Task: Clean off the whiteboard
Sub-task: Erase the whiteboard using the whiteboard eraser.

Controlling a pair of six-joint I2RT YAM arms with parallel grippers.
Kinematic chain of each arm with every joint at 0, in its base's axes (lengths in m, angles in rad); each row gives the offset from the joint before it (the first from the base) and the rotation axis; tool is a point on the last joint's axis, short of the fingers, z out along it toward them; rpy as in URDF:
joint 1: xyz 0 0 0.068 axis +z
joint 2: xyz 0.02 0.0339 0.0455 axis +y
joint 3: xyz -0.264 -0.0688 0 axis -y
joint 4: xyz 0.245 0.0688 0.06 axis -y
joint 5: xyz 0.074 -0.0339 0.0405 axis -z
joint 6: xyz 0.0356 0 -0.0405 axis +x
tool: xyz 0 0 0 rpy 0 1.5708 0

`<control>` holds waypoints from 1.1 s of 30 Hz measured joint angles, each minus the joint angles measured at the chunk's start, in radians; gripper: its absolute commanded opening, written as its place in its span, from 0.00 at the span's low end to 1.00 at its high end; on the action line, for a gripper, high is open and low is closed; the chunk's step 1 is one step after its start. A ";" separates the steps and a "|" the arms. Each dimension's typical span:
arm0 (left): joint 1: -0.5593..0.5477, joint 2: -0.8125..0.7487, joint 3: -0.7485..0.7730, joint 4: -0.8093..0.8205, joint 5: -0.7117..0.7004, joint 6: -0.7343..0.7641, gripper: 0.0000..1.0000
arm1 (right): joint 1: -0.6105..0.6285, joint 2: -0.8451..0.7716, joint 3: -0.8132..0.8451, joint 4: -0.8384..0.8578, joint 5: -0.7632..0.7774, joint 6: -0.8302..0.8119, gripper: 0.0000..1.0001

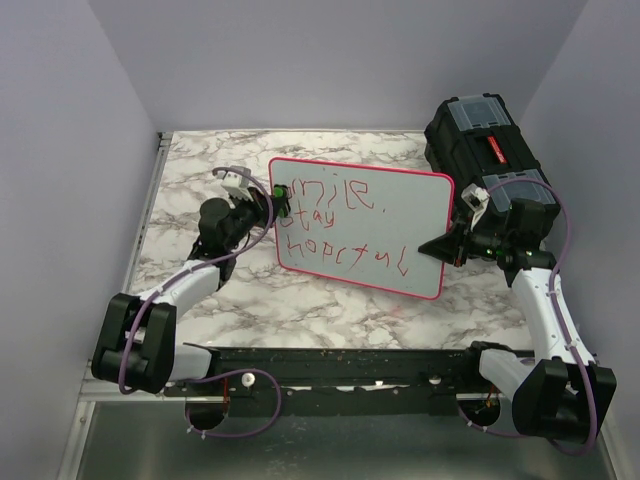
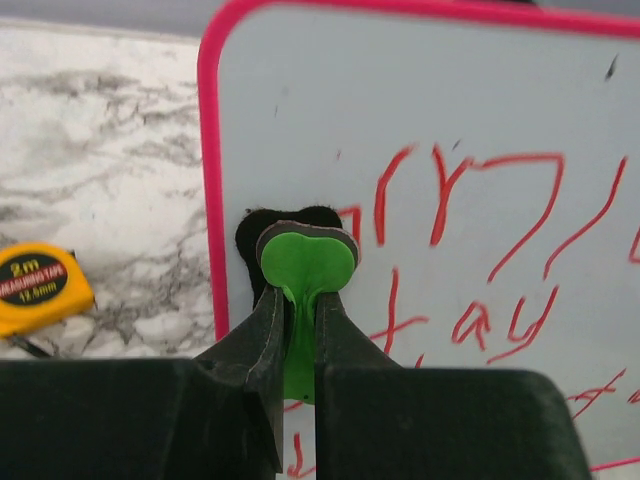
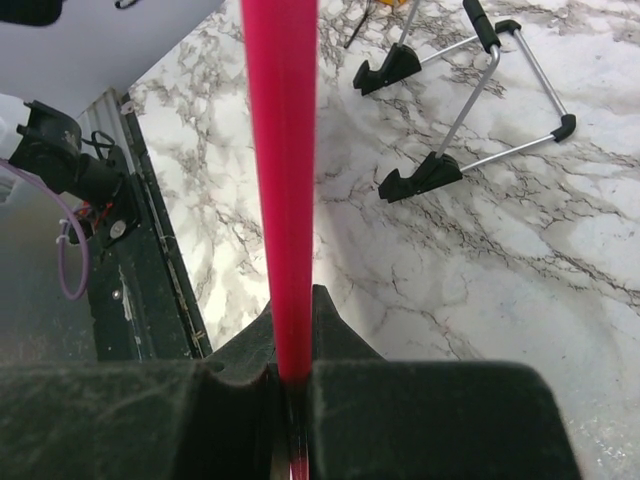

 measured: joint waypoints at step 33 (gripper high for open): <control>-0.002 -0.057 -0.115 -0.087 -0.038 0.011 0.00 | 0.000 -0.006 0.000 -0.007 0.003 -0.007 0.01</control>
